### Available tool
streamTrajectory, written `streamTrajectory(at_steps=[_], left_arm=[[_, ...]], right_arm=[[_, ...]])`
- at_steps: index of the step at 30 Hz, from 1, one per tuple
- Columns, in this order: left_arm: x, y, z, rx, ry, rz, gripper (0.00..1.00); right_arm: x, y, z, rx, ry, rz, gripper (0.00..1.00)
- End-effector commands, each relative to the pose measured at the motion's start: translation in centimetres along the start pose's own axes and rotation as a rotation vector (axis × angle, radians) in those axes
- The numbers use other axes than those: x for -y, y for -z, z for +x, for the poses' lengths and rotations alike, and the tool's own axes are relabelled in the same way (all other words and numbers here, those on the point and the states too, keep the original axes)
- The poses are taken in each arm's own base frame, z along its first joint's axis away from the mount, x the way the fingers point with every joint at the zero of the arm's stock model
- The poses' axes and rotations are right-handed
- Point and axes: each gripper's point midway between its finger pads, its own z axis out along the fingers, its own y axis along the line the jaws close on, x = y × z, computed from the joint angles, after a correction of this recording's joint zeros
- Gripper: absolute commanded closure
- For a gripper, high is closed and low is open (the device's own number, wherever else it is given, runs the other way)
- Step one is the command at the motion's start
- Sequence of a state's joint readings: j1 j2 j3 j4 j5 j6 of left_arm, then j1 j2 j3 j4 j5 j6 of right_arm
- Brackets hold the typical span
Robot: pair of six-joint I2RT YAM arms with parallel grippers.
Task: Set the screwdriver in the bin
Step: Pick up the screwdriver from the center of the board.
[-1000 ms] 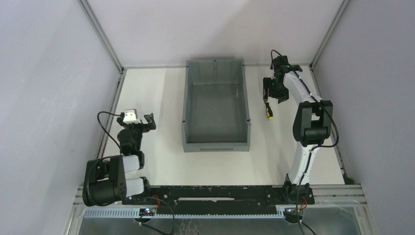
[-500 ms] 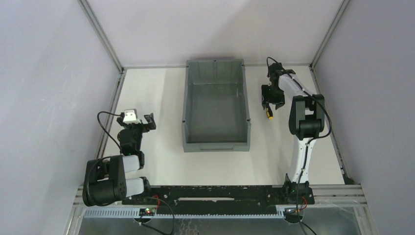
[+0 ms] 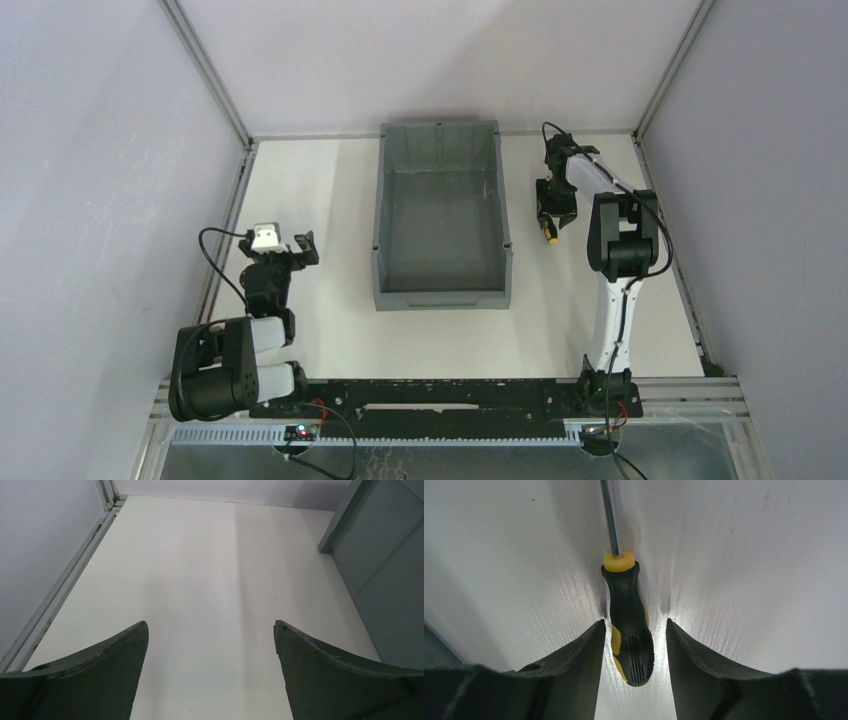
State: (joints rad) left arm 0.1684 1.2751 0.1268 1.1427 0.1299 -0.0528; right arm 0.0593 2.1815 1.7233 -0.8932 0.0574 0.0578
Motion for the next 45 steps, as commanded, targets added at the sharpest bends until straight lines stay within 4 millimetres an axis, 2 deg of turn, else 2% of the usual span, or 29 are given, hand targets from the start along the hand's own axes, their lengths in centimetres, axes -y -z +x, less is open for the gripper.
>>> streamTrajectory(at_steps=[1,8,15,21,35,45], left_arm=[[-0.1,-0.4,-1.6,0.052,-0.02,-0.005,0.0],[-0.1,-0.4,-1.6,0.053,-0.019,-0.005,0.0],[-0.1,-0.4,-1.6,0.053,-0.021,-0.004,0.0],[-0.1,-0.4,-1.5,0.05,-0.02,-0.005,0.0],[-0.1,-0.4,-1.5,0.05,-0.02,-0.005,0.0],[-0.1,-0.4,-1.7,0.054,-0.02,-0.004,0.0]], right_arm=[[0.2,-0.7,-0.1,-0.002,-0.007,0.016,0.52],[0.1,-1.1,0.0,-0.011,-0.002,0.014,0.66],[0.0,-0.4,-0.2,-0.002,-0.002,0.001,0.81],[-0.5,1.6,-1.1,0.03,-0.016,-0.048,0.82],[-3.8,5.3,-1.8,0.038,-0.14,-0.368,0.85],[-4.7,10.8,-4.9,0.096,-0.359,-0.685,0.85]])
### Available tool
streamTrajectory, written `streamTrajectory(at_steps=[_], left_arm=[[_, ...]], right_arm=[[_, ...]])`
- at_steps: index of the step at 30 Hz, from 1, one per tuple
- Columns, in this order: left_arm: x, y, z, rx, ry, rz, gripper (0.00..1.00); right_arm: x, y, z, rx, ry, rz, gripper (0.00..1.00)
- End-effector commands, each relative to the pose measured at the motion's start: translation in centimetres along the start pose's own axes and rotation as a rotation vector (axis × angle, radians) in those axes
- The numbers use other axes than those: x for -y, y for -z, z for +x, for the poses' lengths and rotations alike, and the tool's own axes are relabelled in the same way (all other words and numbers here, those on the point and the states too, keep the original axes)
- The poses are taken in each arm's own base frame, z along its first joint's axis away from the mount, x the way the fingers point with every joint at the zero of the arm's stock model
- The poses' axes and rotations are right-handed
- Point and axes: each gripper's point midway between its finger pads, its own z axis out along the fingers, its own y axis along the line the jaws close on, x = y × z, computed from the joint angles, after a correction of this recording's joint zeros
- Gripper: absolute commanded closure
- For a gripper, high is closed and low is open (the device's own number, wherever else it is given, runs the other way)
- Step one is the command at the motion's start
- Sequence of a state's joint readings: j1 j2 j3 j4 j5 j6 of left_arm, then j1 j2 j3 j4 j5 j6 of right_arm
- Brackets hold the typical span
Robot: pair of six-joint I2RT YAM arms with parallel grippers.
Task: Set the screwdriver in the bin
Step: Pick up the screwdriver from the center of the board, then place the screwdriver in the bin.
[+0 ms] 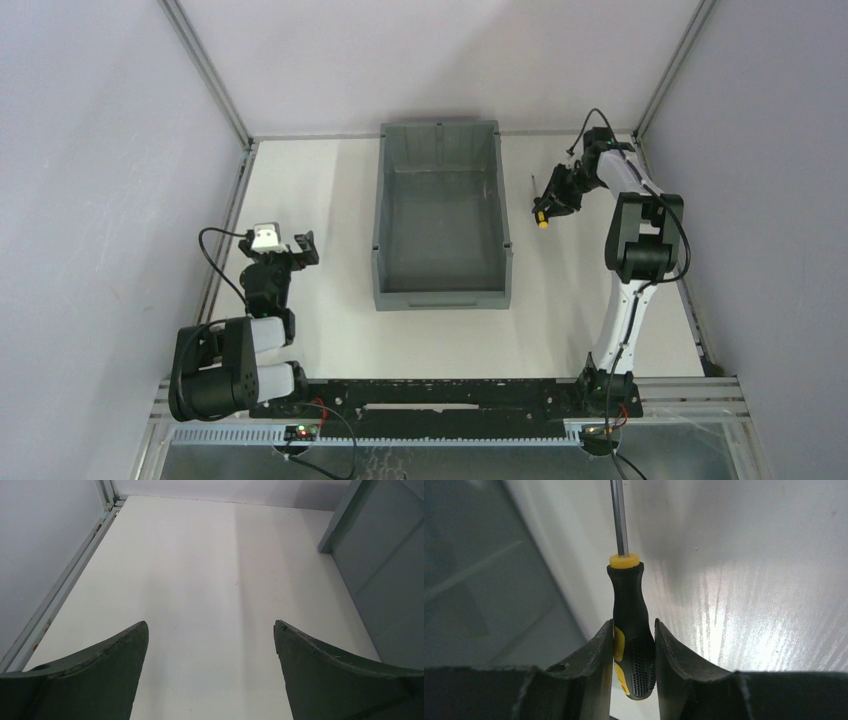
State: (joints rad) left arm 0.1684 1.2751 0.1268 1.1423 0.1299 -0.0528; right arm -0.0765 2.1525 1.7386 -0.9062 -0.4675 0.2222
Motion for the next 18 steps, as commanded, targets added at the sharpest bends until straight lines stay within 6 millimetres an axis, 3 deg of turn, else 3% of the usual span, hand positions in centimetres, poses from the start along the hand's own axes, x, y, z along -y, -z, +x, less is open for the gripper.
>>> streamTrajectory(at_steps=[1,9,18], left_arm=[[-0.1,-0.4,-1.6,0.052,-0.019,-0.005,0.0],[-0.1,-0.4,-1.6,0.053,-0.02,-0.005,0.0],[-0.1,-0.4,-1.6,0.052,-0.02,-0.006,0.0]], right_arm=[[-5.8,5.9,-2.7,0.123,-0.054,-0.244,0.85],[-9.6,11.1,-4.4,0.186,-0.107,-0.439,0.84],[-13.7,16.5,-5.0,0.218,-0.172,-0.602,0.85]])
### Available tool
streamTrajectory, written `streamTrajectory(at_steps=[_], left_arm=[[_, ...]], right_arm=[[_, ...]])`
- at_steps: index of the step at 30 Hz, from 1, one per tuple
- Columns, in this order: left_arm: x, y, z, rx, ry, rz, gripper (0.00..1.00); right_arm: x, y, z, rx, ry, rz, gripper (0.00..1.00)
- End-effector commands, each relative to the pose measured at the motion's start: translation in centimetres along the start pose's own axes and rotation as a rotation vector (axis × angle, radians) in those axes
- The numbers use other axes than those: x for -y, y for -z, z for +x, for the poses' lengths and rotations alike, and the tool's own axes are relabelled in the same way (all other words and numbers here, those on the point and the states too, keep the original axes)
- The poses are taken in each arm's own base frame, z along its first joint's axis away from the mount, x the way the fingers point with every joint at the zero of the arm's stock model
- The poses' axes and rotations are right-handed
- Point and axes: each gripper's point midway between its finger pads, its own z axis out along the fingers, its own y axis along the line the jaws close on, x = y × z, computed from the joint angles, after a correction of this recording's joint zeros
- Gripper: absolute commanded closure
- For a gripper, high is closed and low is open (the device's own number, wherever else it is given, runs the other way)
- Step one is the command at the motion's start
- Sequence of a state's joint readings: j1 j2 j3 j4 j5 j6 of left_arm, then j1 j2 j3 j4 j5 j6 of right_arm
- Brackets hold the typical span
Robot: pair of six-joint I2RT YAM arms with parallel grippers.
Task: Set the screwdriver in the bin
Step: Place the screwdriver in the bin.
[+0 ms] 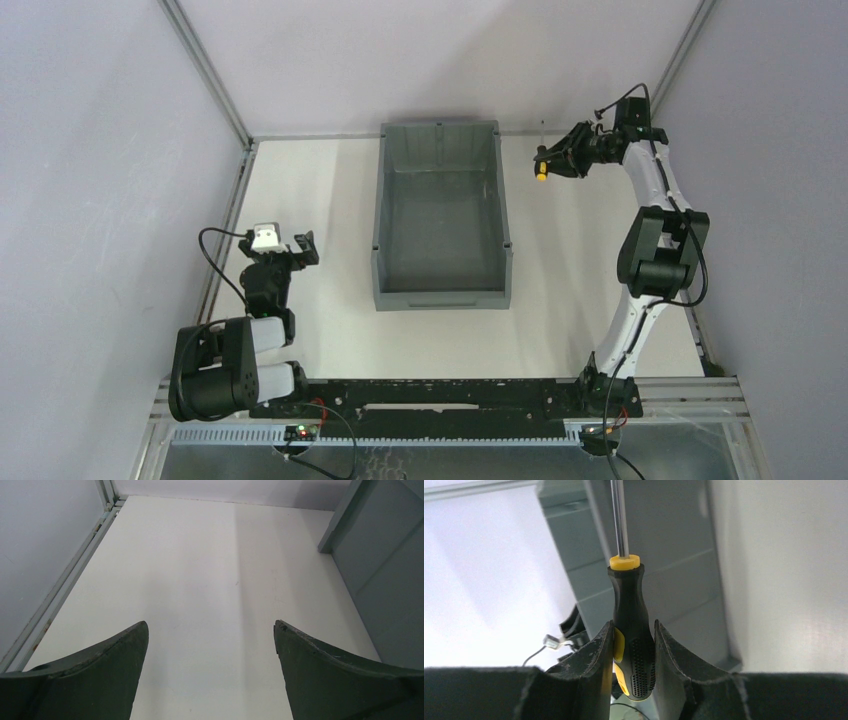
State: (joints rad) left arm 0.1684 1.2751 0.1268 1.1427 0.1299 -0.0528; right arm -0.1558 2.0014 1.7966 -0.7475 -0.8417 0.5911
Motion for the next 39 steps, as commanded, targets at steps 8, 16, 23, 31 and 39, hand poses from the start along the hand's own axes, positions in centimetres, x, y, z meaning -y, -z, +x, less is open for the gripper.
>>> streamTrajectory(at_steps=[8,16,23,31,39], left_arm=[[-0.1,-0.4,-1.6,0.05,-0.02,-0.004,0.0],[-0.1,-0.4,-1.6,0.051,-0.02,-0.006,0.0],[-0.1,-0.4,-1.5,0.05,-0.021,-0.005,0.0],[-0.1,-0.4,-1.6,0.051,-0.02,-0.006,0.0],[-0.1,-0.4,-1.6,0.051,-0.02,-0.005,0.0]], right_arm=[[-11.4,5.3,1.3,0.076,0.016,-0.207,0.84],[-14.7,6.0,3.7,0.097,0.05,-0.157,0.84],[-16.5,5.4,6.3,0.11,0.088,-0.063,0.85],[-18.2,3.9,9.3,0.119,0.164,0.044,0.86],[-17.0,1.3,12.1,0.12,0.232,0.194,0.86]])
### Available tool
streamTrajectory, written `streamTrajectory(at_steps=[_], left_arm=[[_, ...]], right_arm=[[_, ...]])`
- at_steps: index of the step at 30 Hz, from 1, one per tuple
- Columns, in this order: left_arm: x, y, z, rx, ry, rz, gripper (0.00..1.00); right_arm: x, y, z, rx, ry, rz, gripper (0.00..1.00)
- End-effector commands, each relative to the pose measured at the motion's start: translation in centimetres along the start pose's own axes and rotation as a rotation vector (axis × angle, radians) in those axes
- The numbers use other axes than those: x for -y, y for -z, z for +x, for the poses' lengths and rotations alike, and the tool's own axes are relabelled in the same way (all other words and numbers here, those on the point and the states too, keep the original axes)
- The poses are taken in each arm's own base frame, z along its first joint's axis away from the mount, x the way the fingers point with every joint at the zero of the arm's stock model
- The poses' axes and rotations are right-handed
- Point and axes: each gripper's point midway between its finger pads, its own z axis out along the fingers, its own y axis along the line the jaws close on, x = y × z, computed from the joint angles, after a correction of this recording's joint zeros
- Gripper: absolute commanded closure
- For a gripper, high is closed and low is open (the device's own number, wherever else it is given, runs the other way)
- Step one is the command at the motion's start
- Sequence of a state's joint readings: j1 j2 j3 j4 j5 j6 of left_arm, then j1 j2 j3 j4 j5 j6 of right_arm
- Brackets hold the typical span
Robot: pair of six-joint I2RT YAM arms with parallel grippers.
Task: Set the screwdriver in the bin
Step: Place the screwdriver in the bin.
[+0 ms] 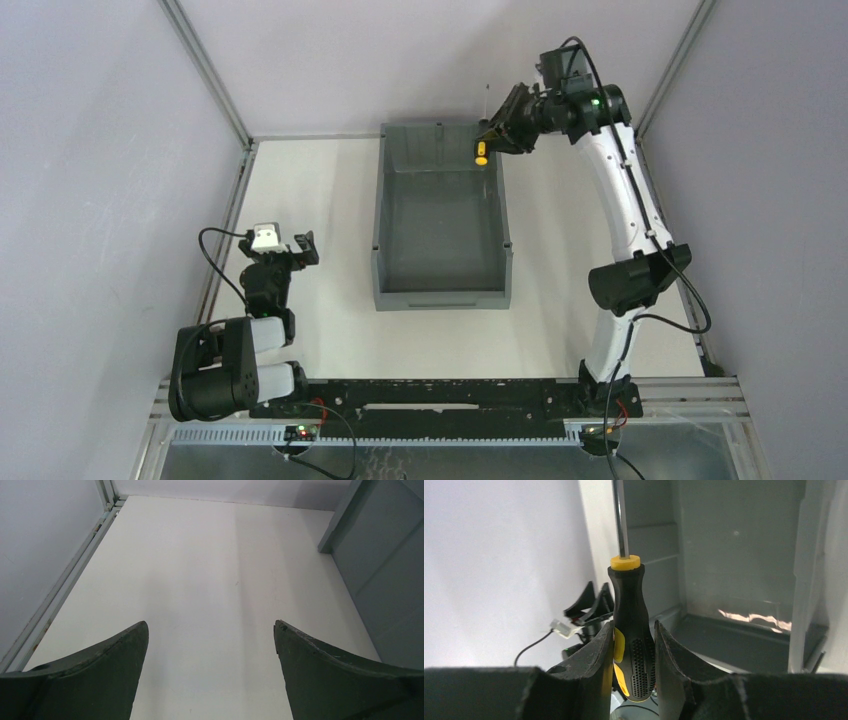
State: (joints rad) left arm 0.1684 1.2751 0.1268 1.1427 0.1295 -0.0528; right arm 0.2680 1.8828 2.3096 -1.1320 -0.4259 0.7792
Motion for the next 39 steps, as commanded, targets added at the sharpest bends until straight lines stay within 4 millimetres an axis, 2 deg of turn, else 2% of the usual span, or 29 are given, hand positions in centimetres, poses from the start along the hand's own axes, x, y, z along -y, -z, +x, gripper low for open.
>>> streamTrajectory(at_steps=[1,7,12,16,22,32,39], left_arm=[[-0.1,-0.4,-1.6,0.051,-0.02,-0.004,0.0],[-0.1,-0.4,-1.6,0.051,-0.02,-0.005,0.0],[-0.1,-0.4,-1.5,0.05,-0.02,-0.005,0.0],[-0.1,-0.4,-1.5,0.05,-0.02,-0.004,0.0],[-0.1,-0.4,-1.6,0.052,-0.02,-0.006,0.0],[-0.1,-0.4,-1.6,0.052,-0.02,-0.005,0.0],[-0.1,-0.4,-1.6,0.051,-0.02,-0.005,0.0]], right_arm=[[1.4,-1.2,1.2,0.02,0.04,0.136,0.86],[2.3,-3.9,3.5,0.003,0.098,0.243,0.86],[2.9,-6.8,6.2,-0.039,0.154,0.313,0.86],[4.2,-9.9,8.4,-0.086,0.19,0.378,0.86],[6.6,-13.8,10.6,-0.142,0.233,0.451,0.86],[11.0,-19.0,12.4,-0.178,0.29,0.553,0.86],[13.6,-21.0,12.7,-0.178,0.319,0.609,0.86]])
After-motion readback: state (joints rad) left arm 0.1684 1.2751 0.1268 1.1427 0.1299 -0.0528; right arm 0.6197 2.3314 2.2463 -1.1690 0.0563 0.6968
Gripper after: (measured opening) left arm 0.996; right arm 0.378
